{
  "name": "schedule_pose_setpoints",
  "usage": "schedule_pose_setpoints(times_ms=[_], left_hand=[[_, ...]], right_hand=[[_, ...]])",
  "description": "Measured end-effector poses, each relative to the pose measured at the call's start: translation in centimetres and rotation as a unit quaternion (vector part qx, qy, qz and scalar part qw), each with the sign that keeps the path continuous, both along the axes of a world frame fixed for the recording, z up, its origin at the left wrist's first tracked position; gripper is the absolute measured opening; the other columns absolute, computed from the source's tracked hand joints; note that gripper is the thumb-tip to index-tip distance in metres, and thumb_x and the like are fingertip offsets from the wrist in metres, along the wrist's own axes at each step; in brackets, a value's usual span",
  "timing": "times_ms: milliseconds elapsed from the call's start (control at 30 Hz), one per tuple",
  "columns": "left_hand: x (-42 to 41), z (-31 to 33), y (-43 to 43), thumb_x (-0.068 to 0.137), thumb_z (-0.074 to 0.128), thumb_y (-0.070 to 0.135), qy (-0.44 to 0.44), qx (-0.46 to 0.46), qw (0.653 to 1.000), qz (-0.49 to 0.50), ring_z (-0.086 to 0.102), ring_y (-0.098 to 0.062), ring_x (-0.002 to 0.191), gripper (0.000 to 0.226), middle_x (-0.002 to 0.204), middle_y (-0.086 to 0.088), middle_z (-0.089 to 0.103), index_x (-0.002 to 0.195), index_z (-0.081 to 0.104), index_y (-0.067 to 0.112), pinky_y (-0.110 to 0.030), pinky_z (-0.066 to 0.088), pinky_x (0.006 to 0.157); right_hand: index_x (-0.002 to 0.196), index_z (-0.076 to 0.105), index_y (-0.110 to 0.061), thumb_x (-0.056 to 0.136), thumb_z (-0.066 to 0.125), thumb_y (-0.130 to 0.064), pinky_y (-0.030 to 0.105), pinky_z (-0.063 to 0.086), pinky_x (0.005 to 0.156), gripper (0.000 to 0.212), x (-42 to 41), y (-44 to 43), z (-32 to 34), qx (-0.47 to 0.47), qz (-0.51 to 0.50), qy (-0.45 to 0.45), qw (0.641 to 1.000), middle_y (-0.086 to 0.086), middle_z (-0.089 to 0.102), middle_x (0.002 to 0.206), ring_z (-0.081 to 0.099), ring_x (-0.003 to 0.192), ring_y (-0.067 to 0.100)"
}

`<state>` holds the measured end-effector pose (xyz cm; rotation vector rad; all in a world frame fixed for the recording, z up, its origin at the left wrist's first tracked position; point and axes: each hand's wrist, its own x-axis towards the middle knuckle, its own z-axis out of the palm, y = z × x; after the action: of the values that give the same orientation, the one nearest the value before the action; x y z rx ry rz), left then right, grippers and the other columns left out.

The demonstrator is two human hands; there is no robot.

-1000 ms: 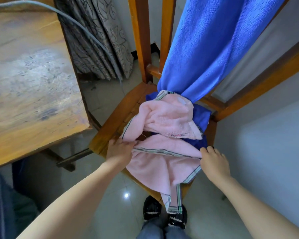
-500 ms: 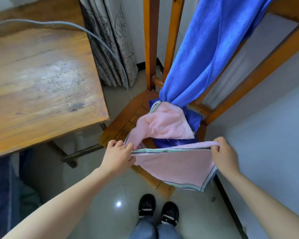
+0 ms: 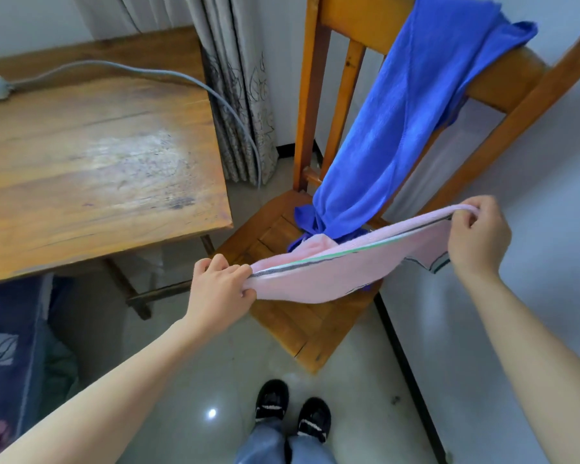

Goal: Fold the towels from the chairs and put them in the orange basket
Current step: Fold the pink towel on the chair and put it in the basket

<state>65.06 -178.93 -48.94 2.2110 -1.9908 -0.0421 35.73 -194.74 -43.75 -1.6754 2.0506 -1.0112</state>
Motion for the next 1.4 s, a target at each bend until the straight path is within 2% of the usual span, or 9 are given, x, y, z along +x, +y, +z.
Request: schedule_pose_setpoints(times_ms=[200,367,600,700,900,1033,1133,1300,1400], left_hand=[[1.4,1.7,0.9,0.070,0.066,0.012,-0.006,0.005,0.996,0.091,0.054,-0.026,0.069,0.008,0.060,0.001,0.063,0.065,0.061,0.015,-0.043,0.043,0.076],[2.3,3.4,1.7,0.079,0.066,0.018,0.008,0.041,0.986,0.160,0.053,-0.031,0.085,0.007,0.075,-0.004,0.068,0.081,0.062,0.012,-0.042,0.033,0.088],[5.6,4.1,4.4,0.083,0.058,0.018,0.080,0.043,0.954,0.285,0.050,-0.027,0.089,0.001,0.074,-0.001,0.053,0.082,0.057,0.018,-0.038,0.029,0.087],[7.1,3.3,5.6,0.085,0.056,0.016,0.162,0.049,0.928,0.333,0.057,-0.028,0.079,0.006,0.077,-0.005,0.061,0.082,0.054,0.020,-0.038,0.044,0.079],[7.2,2.2,5.7,0.080,0.044,-0.007,0.370,0.025,0.849,0.376,0.050,-0.028,0.071,0.016,0.069,-0.012,0.053,0.073,0.055,0.002,-0.030,0.036,0.060],[6.3,3.4,4.6,0.088,0.042,-0.001,0.408,-0.001,0.857,0.314,0.049,-0.018,0.070,0.021,0.074,-0.007,0.056,0.079,0.060,0.005,-0.027,0.038,0.061],[6.2,4.3,3.7,0.091,0.047,0.006,0.417,-0.038,0.859,0.295,0.053,-0.010,0.076,0.021,0.078,0.001,0.061,0.081,0.064,0.012,-0.025,0.042,0.067],[4.7,5.0,1.8,0.092,0.048,0.008,0.460,-0.059,0.834,0.300,0.056,-0.008,0.078,0.022,0.075,0.002,0.064,0.080,0.064,0.018,-0.022,0.044,0.067],[3.9,4.2,0.7,0.092,0.045,0.008,0.485,-0.064,0.805,0.337,0.056,-0.017,0.079,0.021,0.080,-0.006,0.062,0.080,0.063,0.011,-0.030,0.045,0.070]], right_hand=[[0.101,0.056,0.004,0.085,0.036,-0.001,0.030,0.032,0.074,0.026,-0.9,0.1,2.8,-0.063,-0.074,-0.047,0.994,0.025,0.061,0.105,0.054,0.096,0.037],[0.092,0.045,-0.015,0.085,0.033,0.000,0.013,0.025,0.066,0.020,-1.0,0.2,4.8,-0.091,-0.107,-0.086,0.986,0.005,0.048,0.091,0.054,0.095,0.034],[0.103,0.053,-0.009,0.085,0.030,-0.004,0.028,0.035,0.082,0.029,-2.4,-0.5,6.6,-0.074,-0.235,-0.167,0.955,0.017,0.059,0.115,0.053,0.106,0.029],[0.116,0.051,-0.002,0.087,0.031,-0.006,0.031,0.033,0.085,0.036,-2.5,-0.5,6.1,-0.021,-0.240,-0.157,0.958,0.017,0.057,0.124,0.052,0.112,0.030],[0.109,0.055,-0.015,0.078,0.050,-0.020,0.038,0.041,0.090,0.031,-2.1,0.0,2.4,0.229,-0.048,0.000,0.972,0.020,0.057,0.110,0.052,0.100,0.039],[0.130,0.042,-0.016,0.073,0.064,-0.007,0.034,0.044,0.088,0.062,-2.0,-0.1,1.2,0.357,0.159,0.179,0.903,0.015,0.056,0.123,0.055,0.109,0.033],[0.114,0.051,-0.021,0.074,0.057,-0.005,0.031,0.045,0.073,0.044,-1.2,-0.6,1.6,0.344,0.230,0.289,0.863,0.012,0.061,0.110,0.057,0.095,0.031],[0.081,0.060,0.000,0.074,0.055,0.008,0.016,0.032,0.037,0.012,1.2,-1.9,1.1,0.327,0.257,0.046,0.908,0.008,0.049,0.061,0.042,0.055,0.020],[0.089,0.063,0.000,0.078,0.055,0.009,0.012,0.036,0.041,0.016,3.0,-3.3,-1.6,0.358,0.205,-0.046,0.910,0.010,0.053,0.067,0.046,0.059,0.020]])
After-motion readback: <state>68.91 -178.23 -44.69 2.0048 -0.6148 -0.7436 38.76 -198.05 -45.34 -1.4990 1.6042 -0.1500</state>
